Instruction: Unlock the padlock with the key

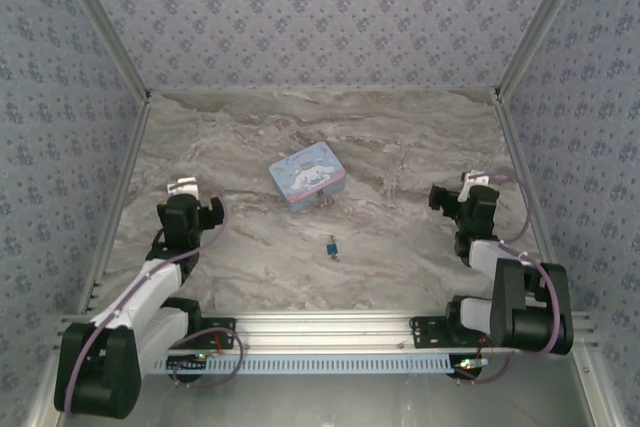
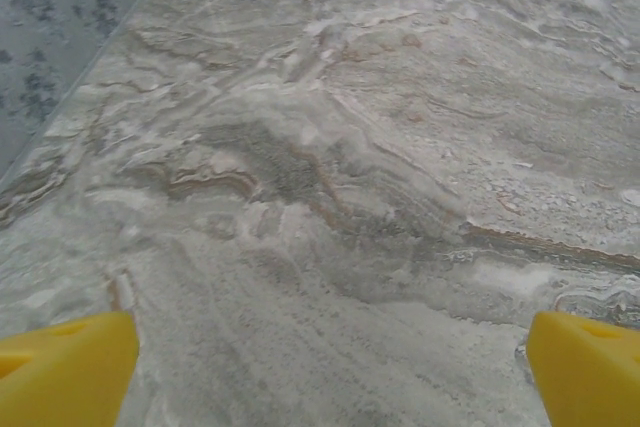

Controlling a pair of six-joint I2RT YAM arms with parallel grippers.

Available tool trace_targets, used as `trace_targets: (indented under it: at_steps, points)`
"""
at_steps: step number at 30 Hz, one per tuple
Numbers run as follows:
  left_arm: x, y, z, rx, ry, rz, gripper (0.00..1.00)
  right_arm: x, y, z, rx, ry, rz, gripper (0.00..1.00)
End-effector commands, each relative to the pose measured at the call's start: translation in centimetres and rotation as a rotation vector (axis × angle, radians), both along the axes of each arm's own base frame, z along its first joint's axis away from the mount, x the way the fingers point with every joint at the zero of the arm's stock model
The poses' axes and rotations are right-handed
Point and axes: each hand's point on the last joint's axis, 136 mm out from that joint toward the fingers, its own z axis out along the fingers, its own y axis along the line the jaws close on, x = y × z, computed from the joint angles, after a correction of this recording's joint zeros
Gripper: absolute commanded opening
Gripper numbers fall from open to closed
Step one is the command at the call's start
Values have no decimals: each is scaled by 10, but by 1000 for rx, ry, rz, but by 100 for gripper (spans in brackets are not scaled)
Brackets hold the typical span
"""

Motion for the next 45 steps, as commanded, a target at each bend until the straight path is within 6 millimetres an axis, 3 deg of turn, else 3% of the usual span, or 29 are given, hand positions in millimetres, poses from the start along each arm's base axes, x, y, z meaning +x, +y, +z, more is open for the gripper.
trace_targets:
  at_steps: [1,7,9,22,29,33,35,45]
  points:
    - [21,-14,18,1,-118,-107,99,24,9,30,-17,-149,68,100]
    - [39,-21,18,1,-160,-187,100,38,35,0,-91,-96,164,100]
    - [45,-22,19,-4,-174,-204,99,47,30,-3,-77,-26,147,100]
    - [70,-18,15,-30,-184,-237,99,47,26,-2,-88,-40,116,100]
    - [82,-19,-9,-42,-181,-253,100,47,26,-3,-89,-39,117,100]
    - [88,-12,-13,-55,-142,-214,100,47,26,-2,-89,-39,117,100]
    - [93,3,-15,-63,-114,-130,99,48,27,-2,-90,-39,118,100]
    - [92,7,-15,-70,-114,-114,99,48,26,-2,-91,-38,115,100]
